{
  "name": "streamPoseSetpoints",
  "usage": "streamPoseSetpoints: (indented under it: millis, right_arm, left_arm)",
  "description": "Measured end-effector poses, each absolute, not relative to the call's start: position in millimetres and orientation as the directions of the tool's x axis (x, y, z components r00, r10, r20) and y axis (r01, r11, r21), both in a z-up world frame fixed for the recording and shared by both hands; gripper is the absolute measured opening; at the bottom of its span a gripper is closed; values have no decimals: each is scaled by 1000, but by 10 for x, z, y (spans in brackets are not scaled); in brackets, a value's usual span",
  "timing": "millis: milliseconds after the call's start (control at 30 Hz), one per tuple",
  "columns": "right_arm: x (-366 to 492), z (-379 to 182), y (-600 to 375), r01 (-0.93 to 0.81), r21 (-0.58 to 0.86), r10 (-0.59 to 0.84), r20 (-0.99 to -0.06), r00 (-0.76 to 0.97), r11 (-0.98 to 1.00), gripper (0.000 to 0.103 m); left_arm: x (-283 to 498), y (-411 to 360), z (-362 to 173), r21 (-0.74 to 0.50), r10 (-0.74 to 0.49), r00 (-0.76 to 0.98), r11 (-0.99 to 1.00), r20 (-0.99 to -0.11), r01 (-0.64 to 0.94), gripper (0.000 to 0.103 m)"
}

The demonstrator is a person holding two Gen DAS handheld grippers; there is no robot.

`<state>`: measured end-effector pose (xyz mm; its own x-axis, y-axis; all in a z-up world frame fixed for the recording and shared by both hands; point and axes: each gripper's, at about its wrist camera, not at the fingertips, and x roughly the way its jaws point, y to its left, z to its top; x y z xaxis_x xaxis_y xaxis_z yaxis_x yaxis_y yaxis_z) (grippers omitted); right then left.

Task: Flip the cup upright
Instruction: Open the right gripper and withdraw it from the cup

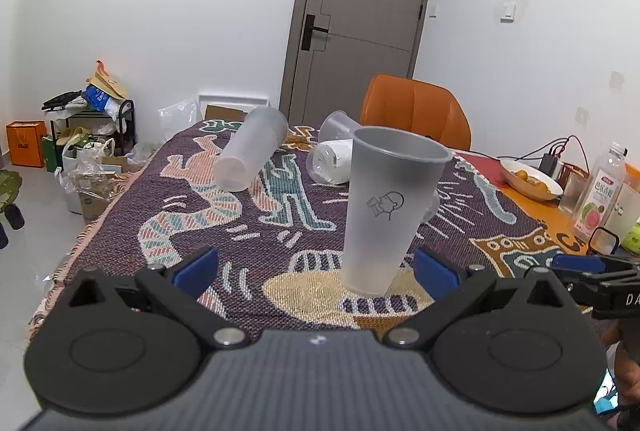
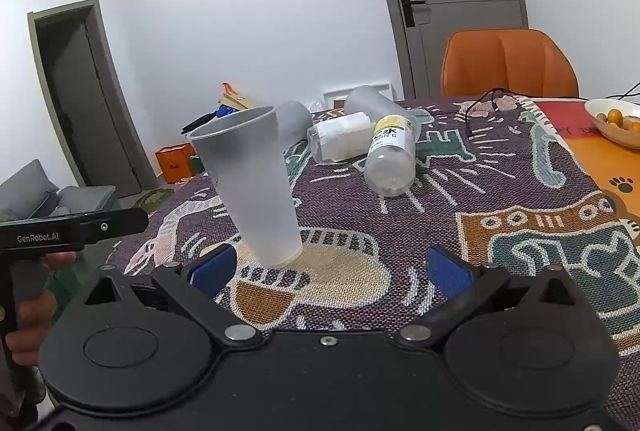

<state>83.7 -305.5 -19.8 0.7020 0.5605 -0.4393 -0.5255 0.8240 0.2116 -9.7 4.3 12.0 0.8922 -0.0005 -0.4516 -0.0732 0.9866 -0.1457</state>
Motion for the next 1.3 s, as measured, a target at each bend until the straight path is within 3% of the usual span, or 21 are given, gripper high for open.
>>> streamPoseSetpoints:
  millis: [1300]
  right_arm:
    - [818, -213, -3009, -532, 209, 564, -447, 694, 820, 103]
  left_arm:
    - [-74, -25, 47, -107, -7, 867, 993, -498, -53, 103]
